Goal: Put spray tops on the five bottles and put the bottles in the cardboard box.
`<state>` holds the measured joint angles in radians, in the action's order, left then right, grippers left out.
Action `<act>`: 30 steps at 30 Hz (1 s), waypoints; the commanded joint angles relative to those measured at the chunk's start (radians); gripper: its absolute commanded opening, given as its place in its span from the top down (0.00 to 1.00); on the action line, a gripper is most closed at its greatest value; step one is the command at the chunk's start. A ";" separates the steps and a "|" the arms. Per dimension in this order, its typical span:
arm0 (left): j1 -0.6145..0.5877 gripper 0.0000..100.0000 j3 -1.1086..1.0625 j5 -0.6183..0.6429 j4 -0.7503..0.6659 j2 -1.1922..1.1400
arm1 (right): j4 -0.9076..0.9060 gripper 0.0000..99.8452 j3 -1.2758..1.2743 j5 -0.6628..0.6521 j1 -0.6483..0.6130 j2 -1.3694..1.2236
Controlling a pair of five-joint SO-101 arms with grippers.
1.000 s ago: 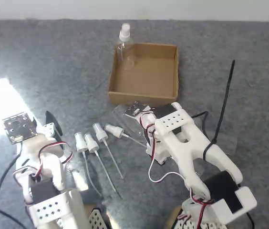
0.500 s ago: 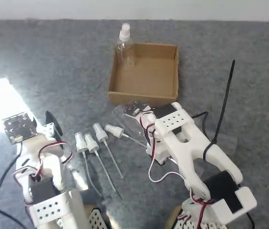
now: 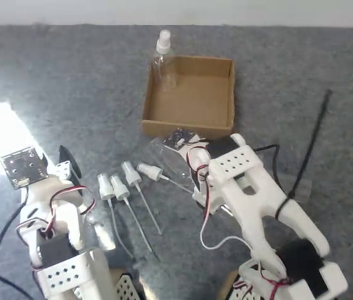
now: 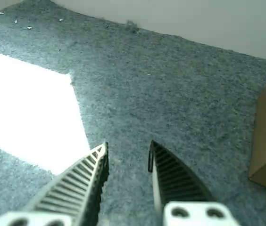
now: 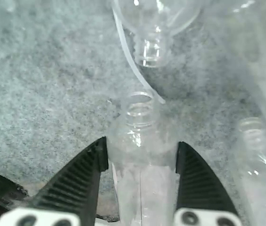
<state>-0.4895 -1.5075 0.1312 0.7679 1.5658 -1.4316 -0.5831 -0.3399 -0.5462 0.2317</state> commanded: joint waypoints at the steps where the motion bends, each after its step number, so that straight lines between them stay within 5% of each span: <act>1: 0.002 0.87 0.007 0.000 -0.029 0.012 | -0.021 0.88 -0.025 0.014 0.005 0.145; 30: 0.003 0.87 0.015 -0.005 -0.014 0.012 | 0.067 0.88 -0.212 0.127 0.007 0.771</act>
<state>-0.4895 -1.5075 0.1312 0.7679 1.5658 -1.3917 -0.7963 -0.2248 -0.5493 0.9268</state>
